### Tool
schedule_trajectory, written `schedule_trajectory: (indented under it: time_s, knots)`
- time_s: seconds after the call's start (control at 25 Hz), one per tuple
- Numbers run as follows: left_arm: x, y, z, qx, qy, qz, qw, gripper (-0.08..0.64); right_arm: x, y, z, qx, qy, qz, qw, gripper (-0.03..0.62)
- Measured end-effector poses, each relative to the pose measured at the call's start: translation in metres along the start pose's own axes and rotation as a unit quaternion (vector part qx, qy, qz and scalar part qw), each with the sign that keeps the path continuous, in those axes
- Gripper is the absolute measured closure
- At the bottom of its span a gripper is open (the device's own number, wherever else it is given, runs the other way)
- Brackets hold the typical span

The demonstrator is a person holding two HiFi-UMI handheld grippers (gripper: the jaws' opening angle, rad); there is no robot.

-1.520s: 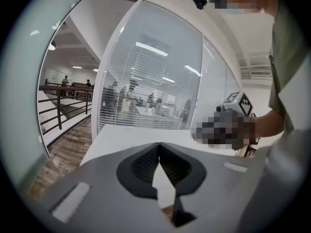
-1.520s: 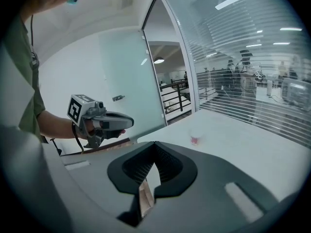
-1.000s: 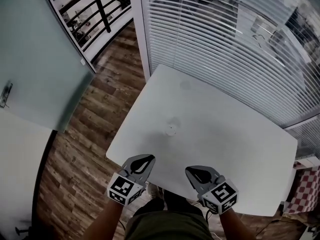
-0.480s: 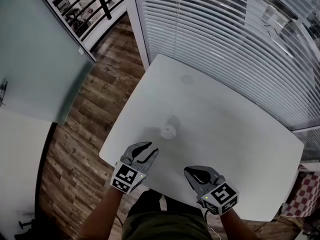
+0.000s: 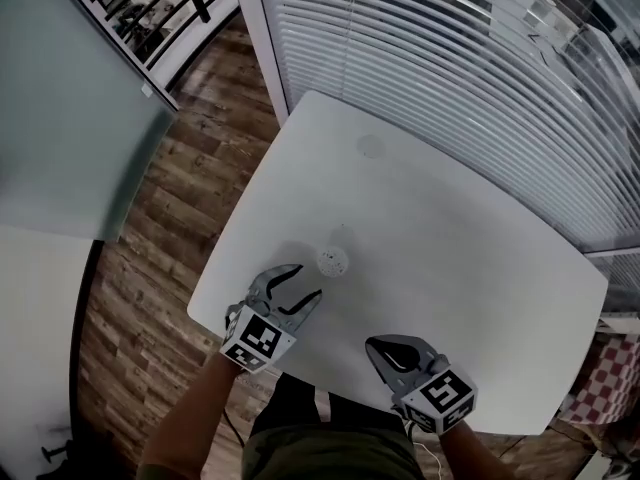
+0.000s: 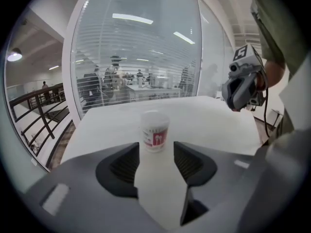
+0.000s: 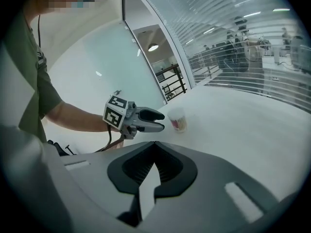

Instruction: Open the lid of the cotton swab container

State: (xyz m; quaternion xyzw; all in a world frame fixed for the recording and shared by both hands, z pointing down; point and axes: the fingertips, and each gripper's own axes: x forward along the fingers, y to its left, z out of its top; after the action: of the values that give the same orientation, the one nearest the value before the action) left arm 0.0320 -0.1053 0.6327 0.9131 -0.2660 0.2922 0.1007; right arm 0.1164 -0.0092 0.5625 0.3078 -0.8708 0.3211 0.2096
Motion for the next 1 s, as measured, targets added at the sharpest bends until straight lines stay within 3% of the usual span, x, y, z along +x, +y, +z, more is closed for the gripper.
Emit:
schedule_trajectory:
  time_s: [0.56, 1.0]
  knots:
    - [0.033, 0.002, -0.003, 0.086, 0.017, -0.035, 0.9956, 0.323, 0.001, -0.008, -0.015, 0.028, 0.007, -0.021, 0.999, 0.588]
    - [0.046, 0.002, 0.000, 0.120, 0.020, -0.062, 0.9906, 0.310, 0.009, -0.003, -0.024, 0.037, 0.021, -0.014, 0.999, 0.588]
